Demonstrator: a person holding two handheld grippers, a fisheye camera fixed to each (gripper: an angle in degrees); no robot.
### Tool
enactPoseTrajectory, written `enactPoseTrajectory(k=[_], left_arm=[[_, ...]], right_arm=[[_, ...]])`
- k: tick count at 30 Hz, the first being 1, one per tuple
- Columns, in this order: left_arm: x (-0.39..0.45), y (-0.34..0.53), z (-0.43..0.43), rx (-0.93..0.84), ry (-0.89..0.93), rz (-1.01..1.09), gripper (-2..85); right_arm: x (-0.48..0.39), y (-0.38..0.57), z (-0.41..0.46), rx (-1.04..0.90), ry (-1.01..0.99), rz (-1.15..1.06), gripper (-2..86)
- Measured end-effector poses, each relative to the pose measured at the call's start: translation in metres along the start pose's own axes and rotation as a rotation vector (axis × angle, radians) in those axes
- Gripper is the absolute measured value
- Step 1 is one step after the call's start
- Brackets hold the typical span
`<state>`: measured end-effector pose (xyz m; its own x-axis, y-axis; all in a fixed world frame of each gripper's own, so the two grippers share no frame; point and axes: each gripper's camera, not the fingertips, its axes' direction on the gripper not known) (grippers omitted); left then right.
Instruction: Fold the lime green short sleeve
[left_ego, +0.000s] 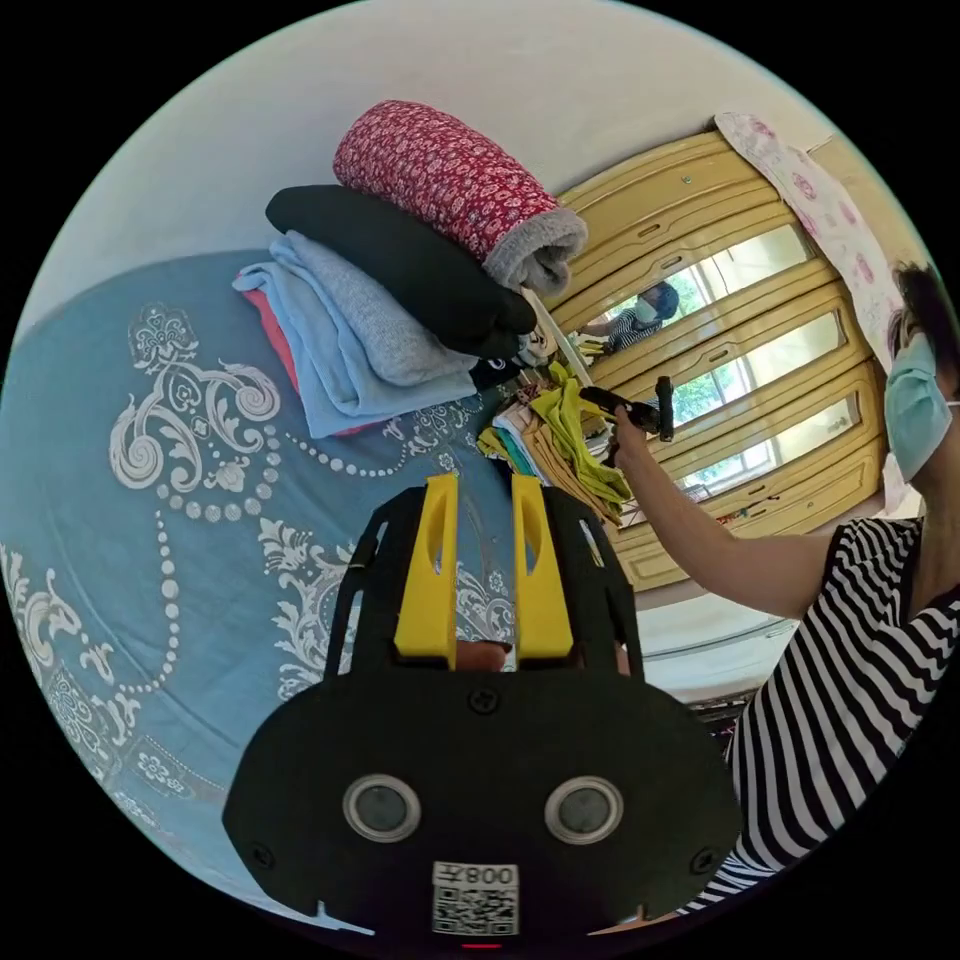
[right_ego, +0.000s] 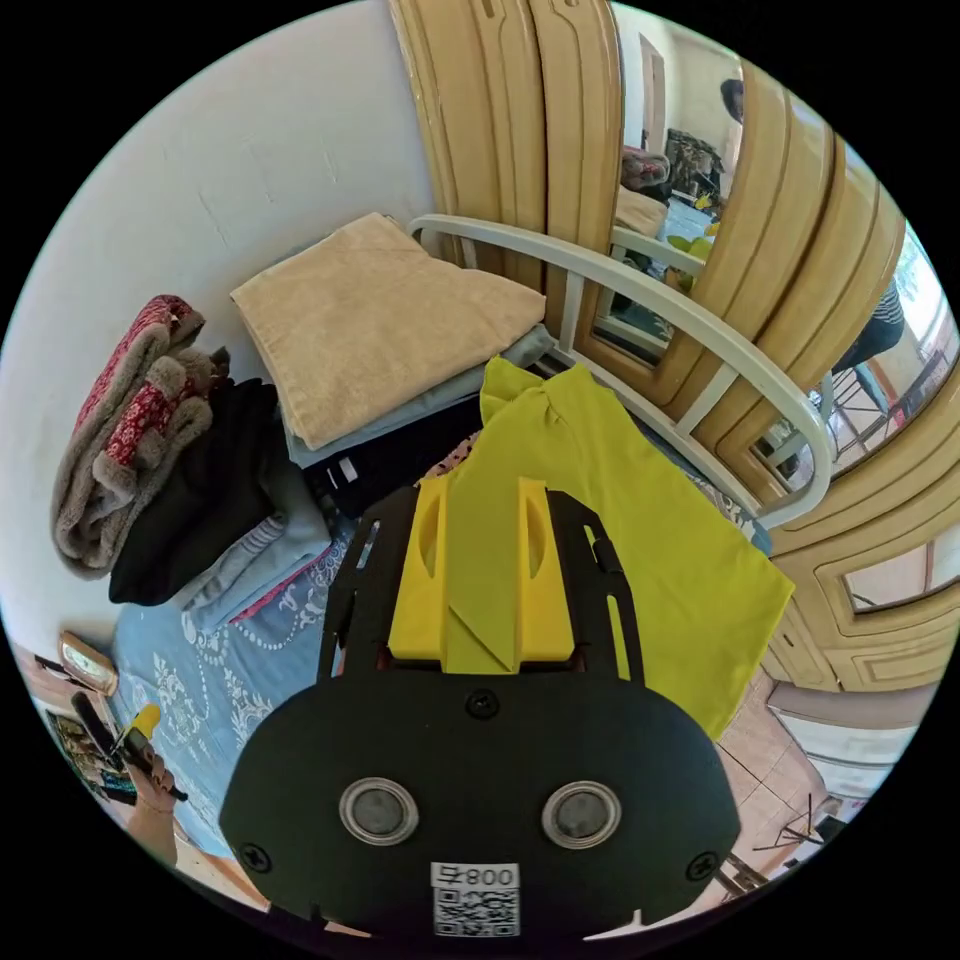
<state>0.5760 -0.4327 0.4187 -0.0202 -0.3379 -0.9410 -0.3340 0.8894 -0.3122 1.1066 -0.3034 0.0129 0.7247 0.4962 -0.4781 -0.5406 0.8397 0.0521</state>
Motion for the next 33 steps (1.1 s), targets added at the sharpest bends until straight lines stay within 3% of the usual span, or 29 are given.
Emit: enactPoseTrajectory(k=[6, 11, 22, 33], left_arm=[[-0.011, 0.027, 0.002, -0.057, 0.041, 0.019, 7.3], [-0.030, 0.063, -0.010, -0.075, 0.065, 0.001, 6.6], [-0.069, 0.152, -0.060, -0.074, 0.109, 0.001, 5.6], [-0.111, 0.272, -0.126, -0.098, 0.148, 0.039, 5.1]], right_arm=[[-0.011, 0.009, 0.027, -0.059, 0.044, -0.024, 9.0], [-0.013, 0.029, 0.022, -0.029, 0.083, -0.025, 2.7], [-0.001, 0.098, -0.035, 0.102, -0.028, 0.001, 0.9], [-0.012, 0.180, -0.035, 0.001, -0.143, -0.030, 0.8]])
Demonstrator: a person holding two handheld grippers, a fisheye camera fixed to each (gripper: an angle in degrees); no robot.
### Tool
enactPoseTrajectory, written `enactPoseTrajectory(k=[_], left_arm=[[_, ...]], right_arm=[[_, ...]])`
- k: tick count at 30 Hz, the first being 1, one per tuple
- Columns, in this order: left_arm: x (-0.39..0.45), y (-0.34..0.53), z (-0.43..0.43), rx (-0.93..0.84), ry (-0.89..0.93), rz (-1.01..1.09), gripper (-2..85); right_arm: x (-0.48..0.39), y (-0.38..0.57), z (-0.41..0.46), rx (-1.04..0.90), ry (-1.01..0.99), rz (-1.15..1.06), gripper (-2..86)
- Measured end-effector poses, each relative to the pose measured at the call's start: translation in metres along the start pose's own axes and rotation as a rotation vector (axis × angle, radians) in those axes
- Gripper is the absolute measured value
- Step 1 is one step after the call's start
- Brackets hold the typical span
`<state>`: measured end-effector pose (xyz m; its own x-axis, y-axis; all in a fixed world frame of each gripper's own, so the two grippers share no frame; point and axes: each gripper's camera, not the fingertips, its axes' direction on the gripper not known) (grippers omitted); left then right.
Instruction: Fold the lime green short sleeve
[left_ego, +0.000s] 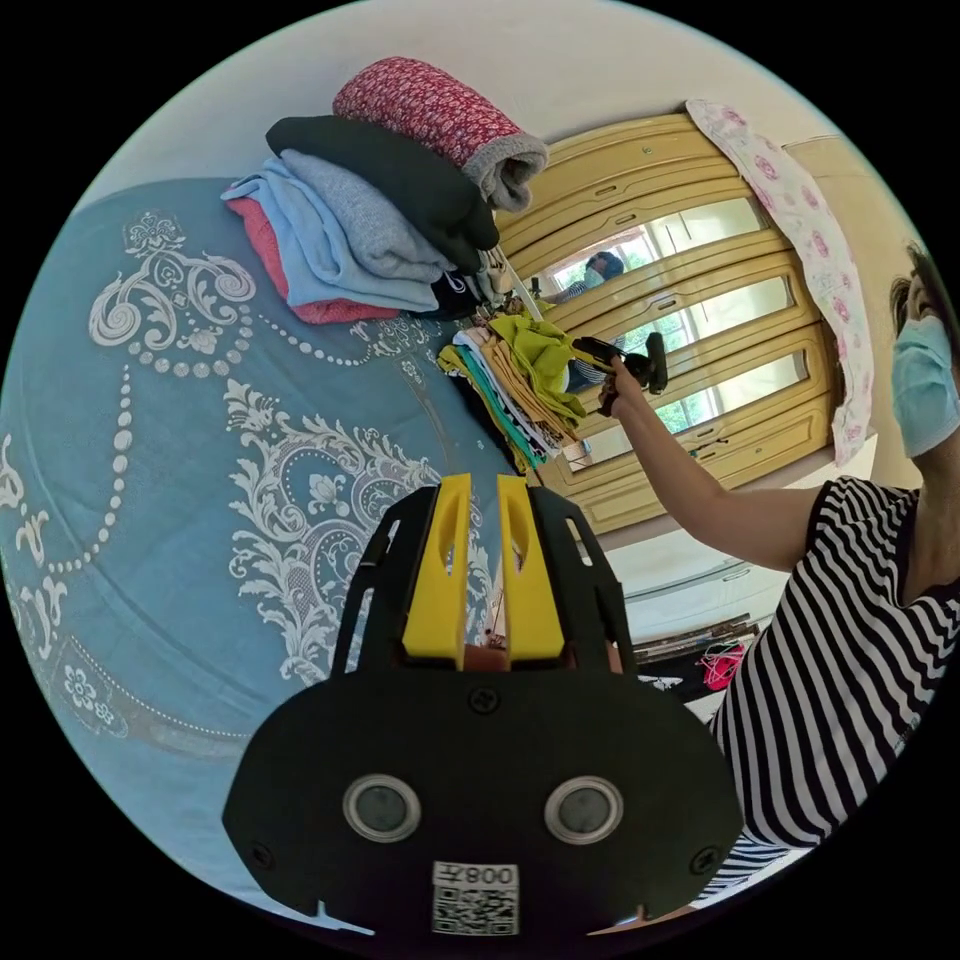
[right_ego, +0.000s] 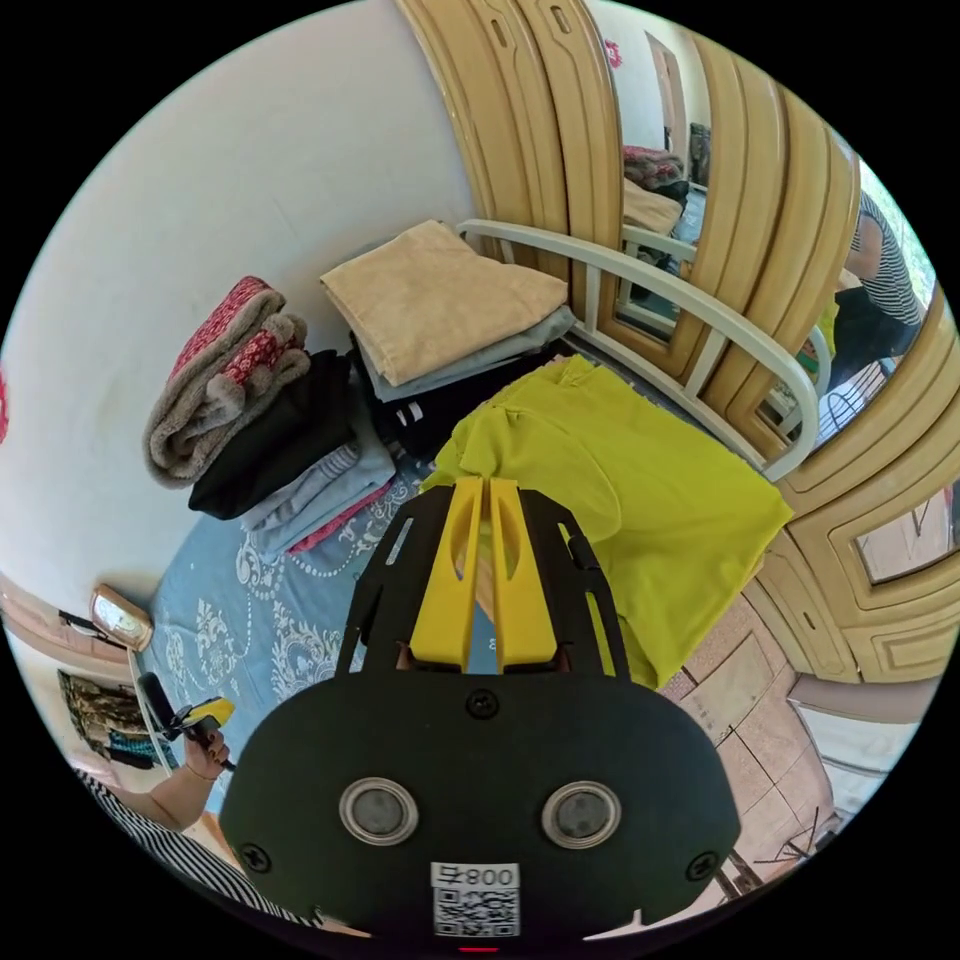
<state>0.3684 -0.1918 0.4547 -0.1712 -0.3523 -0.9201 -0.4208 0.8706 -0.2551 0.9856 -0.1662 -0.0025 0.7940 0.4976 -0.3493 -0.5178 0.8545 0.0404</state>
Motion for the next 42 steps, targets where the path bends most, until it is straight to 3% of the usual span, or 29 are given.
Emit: enactPoseTrajectory(k=[5, 11, 15, 22, 26, 31, 36, 42], left_arm=[[-0.016, 0.059, -0.033, -0.043, -0.006, 0.100, 4.9], [-0.012, 0.134, -0.099, 0.034, -0.045, 0.239, 5.7], [0.004, 0.204, -0.146, 0.102, -0.096, 0.236, 6.1], [0.055, 0.356, -0.244, 0.305, -0.191, 0.160, 10.2], [0.087, 0.397, -0.284, 0.414, -0.246, 0.209, 14.4], [0.099, 0.433, -0.302, 0.427, -0.325, 0.204, 14.4], [0.088, 0.501, -0.292, 0.271, -0.130, 0.200, 3.3], [0.078, 0.653, -0.306, 0.501, -0.095, 0.002, 1.3]], right_arm=[[-0.031, 0.049, -0.008, 0.059, -0.205, -0.067, 0.6], [-0.095, 0.118, -0.022, 0.105, -0.447, -0.235, 0.5], [-0.129, 0.165, -0.041, 0.111, -0.604, -0.294, 0.5], [-0.217, 0.246, -0.089, -0.043, -0.870, -0.471, 0.5], [-0.282, 0.310, -0.094, -0.196, -0.927, -0.603, 0.5], [-0.340, 0.393, -0.082, -0.392, -0.981, -0.706, 0.5], [-0.365, 0.463, -0.071, -0.526, -0.996, -0.728, 0.5], [-0.350, 0.524, -0.047, -0.645, -0.976, -0.643, 0.3]])
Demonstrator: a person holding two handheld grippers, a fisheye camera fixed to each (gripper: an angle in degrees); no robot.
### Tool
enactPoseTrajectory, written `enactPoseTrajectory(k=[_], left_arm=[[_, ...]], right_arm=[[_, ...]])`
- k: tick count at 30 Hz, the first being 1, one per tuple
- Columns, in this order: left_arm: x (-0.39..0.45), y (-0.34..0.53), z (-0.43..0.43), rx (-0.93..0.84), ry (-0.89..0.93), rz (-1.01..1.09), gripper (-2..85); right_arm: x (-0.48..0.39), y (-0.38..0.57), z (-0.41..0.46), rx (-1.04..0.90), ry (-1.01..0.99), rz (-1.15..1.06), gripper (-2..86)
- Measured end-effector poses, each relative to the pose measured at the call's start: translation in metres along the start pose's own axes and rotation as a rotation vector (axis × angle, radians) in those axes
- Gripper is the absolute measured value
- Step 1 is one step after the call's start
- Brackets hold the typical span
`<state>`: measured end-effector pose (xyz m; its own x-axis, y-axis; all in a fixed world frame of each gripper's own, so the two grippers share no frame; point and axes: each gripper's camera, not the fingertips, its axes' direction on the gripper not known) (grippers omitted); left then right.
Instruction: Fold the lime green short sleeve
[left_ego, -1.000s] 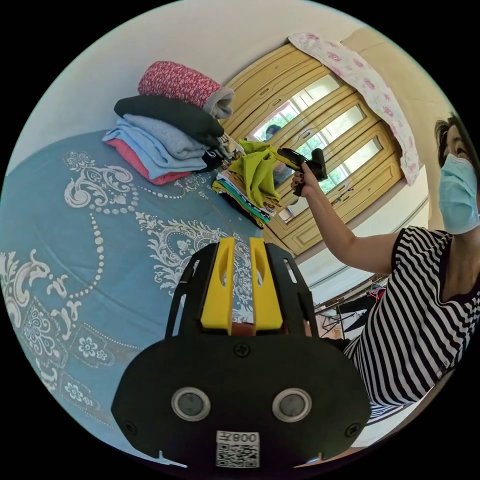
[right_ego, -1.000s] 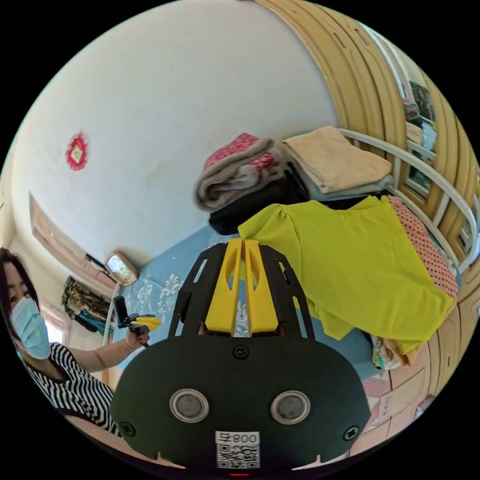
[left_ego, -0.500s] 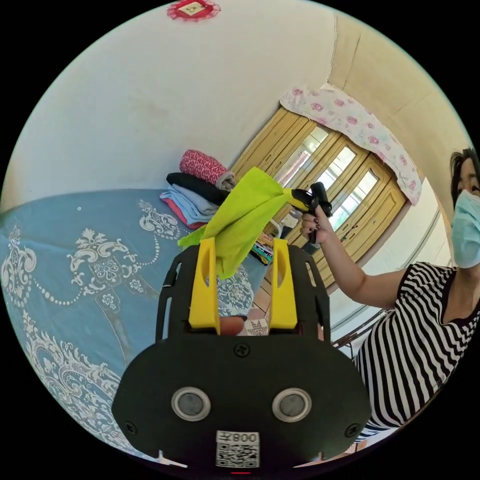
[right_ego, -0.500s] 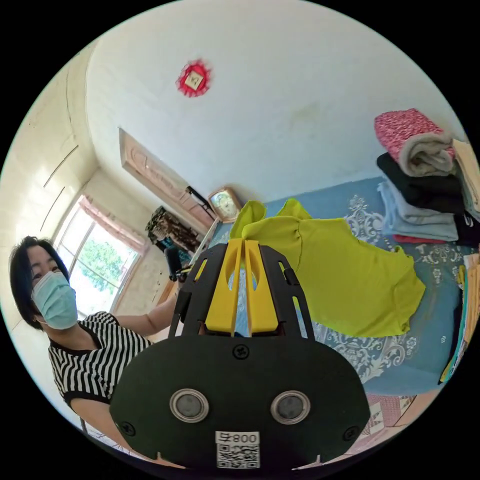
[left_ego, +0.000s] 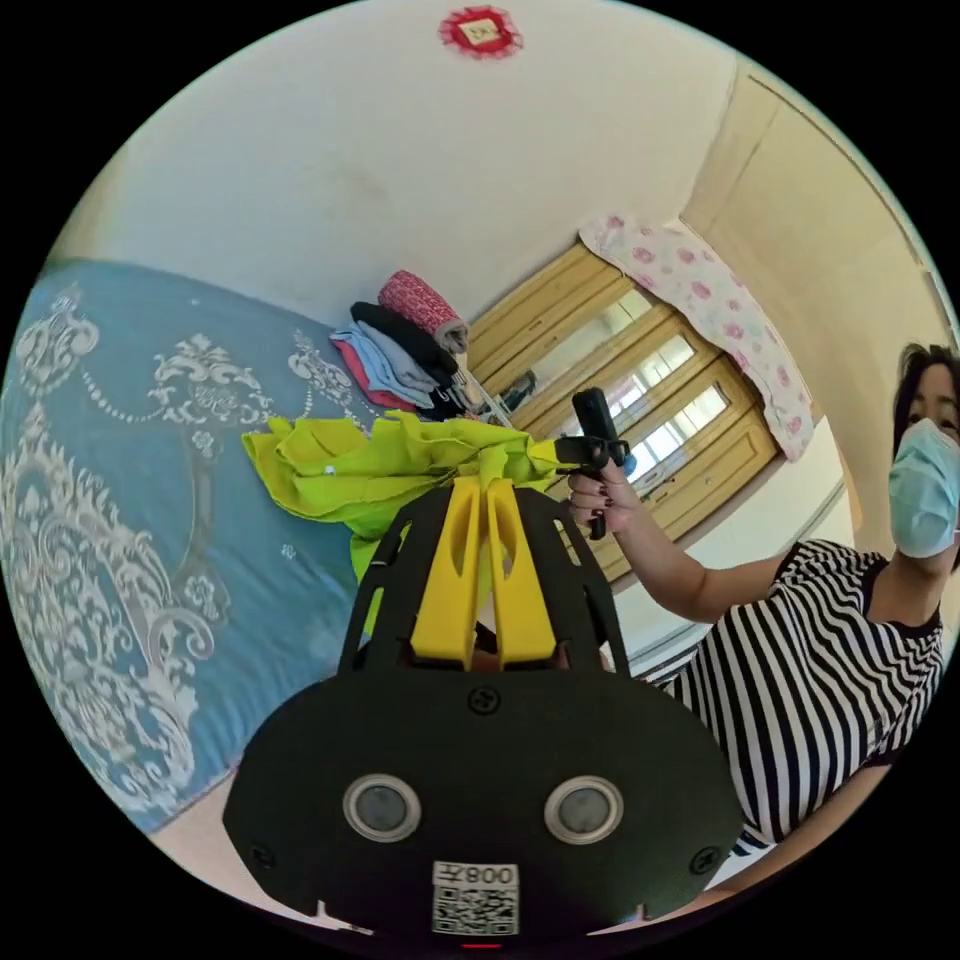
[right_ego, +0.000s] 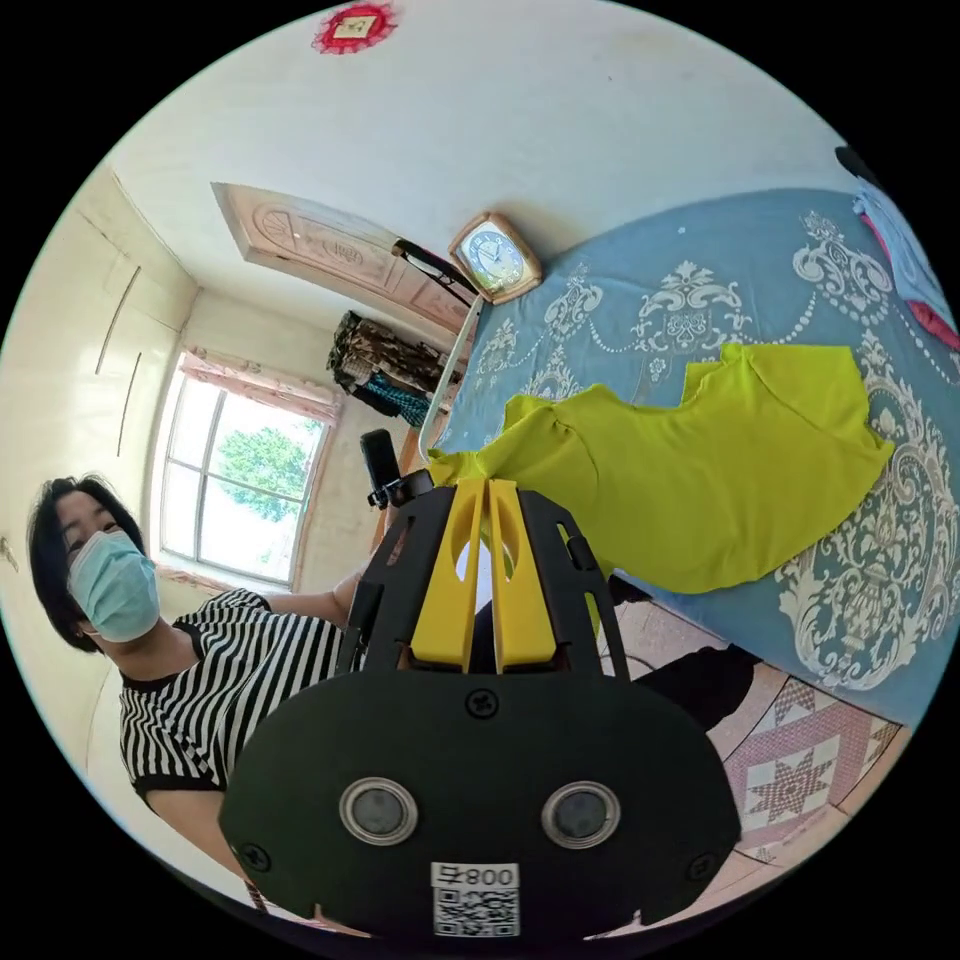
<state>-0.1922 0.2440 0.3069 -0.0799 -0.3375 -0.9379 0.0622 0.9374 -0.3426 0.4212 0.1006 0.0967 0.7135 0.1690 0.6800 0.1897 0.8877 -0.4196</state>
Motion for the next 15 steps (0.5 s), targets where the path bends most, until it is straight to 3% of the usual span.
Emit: enactPoseTrajectory(k=[3, 5, 10, 15], left_arm=[[-0.010, 0.068, -0.031, 0.067, -0.023, -0.144, 1.5], [-0.013, 0.118, -0.040, 0.009, -0.029, -0.239, 2.3], [-0.004, 0.193, -0.071, -0.001, -0.191, -0.318, 8.7], [0.024, 0.195, -0.087, 0.023, -0.254, -0.158, 12.2]], right_arm=[[0.013, 0.023, 0.014, 0.007, -0.027, 0.078, 0.3], [0.011, 0.038, 0.022, 0.019, -0.048, 0.101, 0.2], [-0.041, 0.049, 0.025, 0.008, 0.002, -0.026, 0.2], [-0.124, 0.059, 0.022, -0.034, 0.131, -0.239, 0.2]])
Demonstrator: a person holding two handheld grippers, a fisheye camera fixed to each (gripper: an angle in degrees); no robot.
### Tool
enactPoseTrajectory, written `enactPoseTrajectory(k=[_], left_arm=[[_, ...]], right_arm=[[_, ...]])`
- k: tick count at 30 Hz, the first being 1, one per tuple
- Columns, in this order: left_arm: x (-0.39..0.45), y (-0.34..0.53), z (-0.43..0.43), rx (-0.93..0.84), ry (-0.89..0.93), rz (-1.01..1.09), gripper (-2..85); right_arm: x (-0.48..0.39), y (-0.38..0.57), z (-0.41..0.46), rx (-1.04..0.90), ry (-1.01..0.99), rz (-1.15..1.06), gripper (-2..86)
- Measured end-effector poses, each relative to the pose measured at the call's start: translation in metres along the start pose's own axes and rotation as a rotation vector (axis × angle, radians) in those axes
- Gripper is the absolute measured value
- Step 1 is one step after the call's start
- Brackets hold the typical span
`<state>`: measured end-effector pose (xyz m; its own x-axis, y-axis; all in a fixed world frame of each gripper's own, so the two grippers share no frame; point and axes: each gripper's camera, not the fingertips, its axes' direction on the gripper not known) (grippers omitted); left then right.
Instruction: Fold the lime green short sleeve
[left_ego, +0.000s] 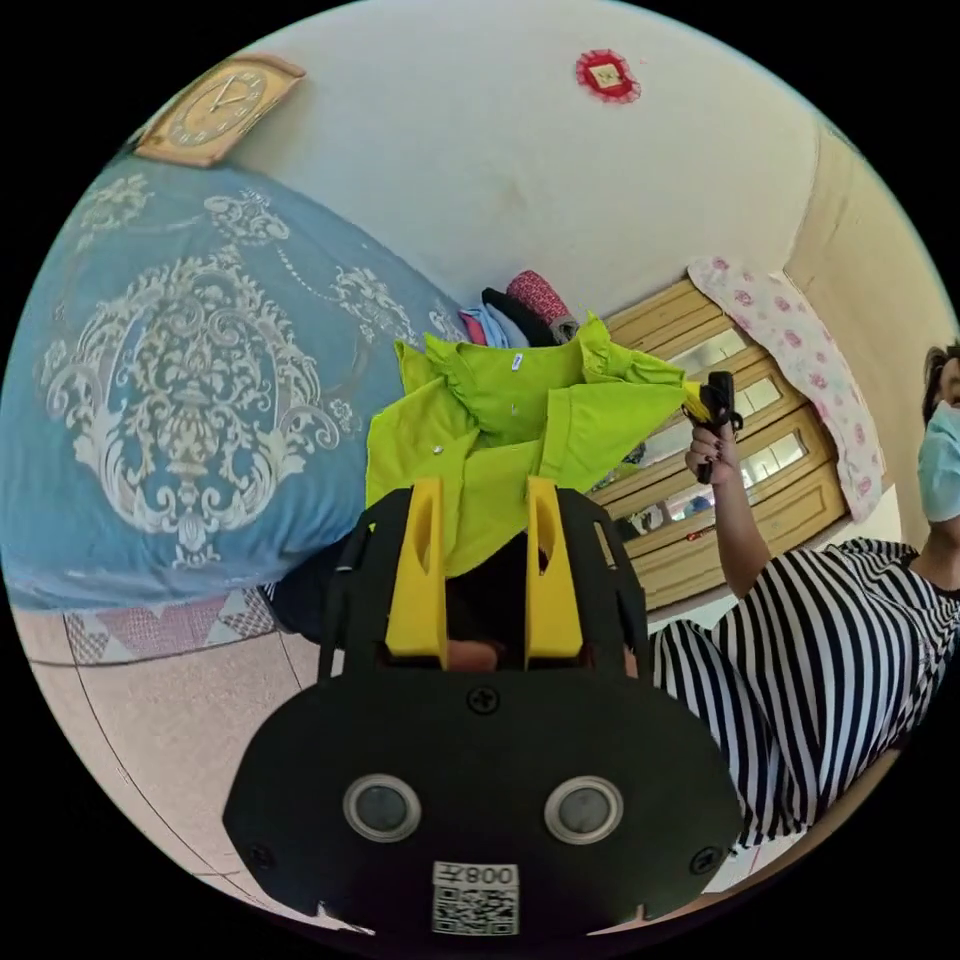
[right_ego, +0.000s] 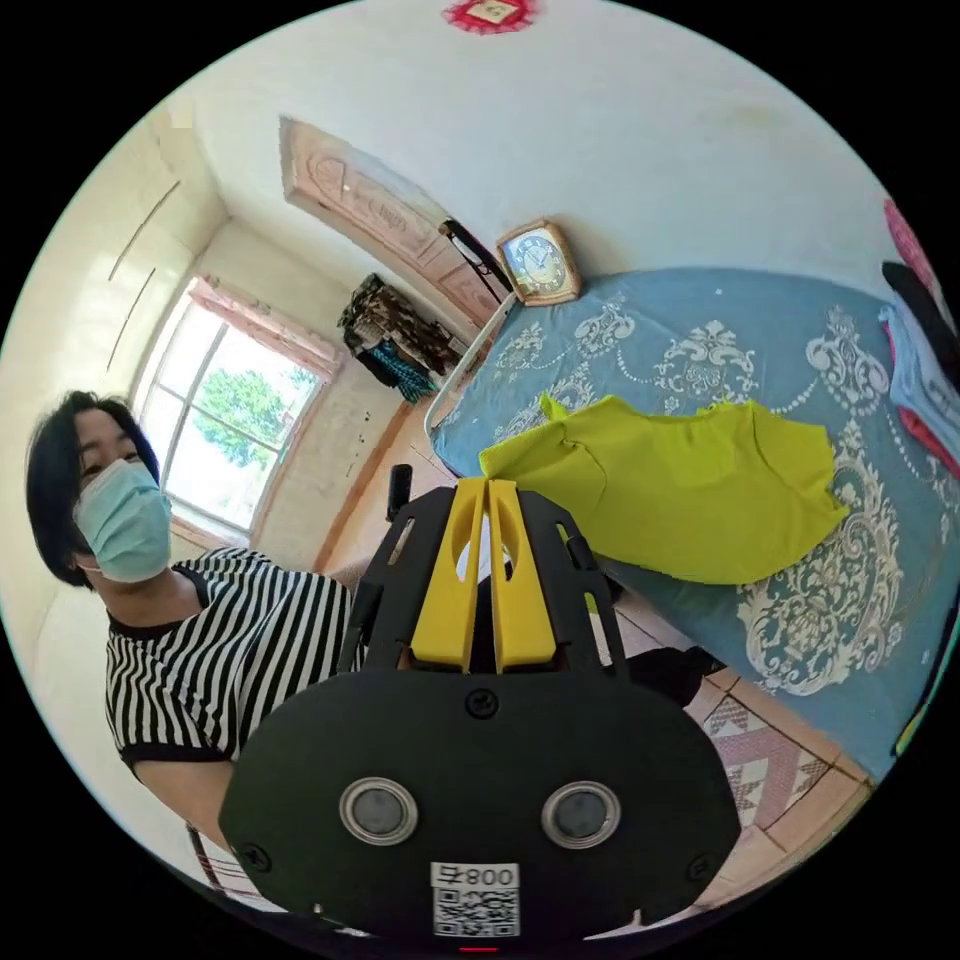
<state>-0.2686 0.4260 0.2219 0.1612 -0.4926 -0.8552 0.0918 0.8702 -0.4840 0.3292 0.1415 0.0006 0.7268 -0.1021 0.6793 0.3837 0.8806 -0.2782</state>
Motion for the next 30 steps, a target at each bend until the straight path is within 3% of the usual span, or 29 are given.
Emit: enactPoseTrajectory(k=[8, 14, 24, 30], left_arm=[[0.082, -0.026, 0.051, -0.108, -0.120, 0.422, 14.5], [0.114, 0.010, 0.119, -0.334, -0.144, 0.540, 15.0], [0.149, 0.079, 0.188, -0.533, -0.381, 0.560, 9.1], [0.179, 0.108, 0.153, -0.396, -0.345, 0.496, 1.3]], right_arm=[[-0.105, 0.036, -0.031, 0.024, 0.156, -0.149, 0.1], [-0.121, 0.078, -0.041, 0.110, 0.167, -0.068, 0.1], [-0.138, 0.114, -0.037, 0.140, 0.150, -0.023, 0.2], [-0.144, 0.141, -0.046, 0.191, 0.168, -0.003, 0.2]])
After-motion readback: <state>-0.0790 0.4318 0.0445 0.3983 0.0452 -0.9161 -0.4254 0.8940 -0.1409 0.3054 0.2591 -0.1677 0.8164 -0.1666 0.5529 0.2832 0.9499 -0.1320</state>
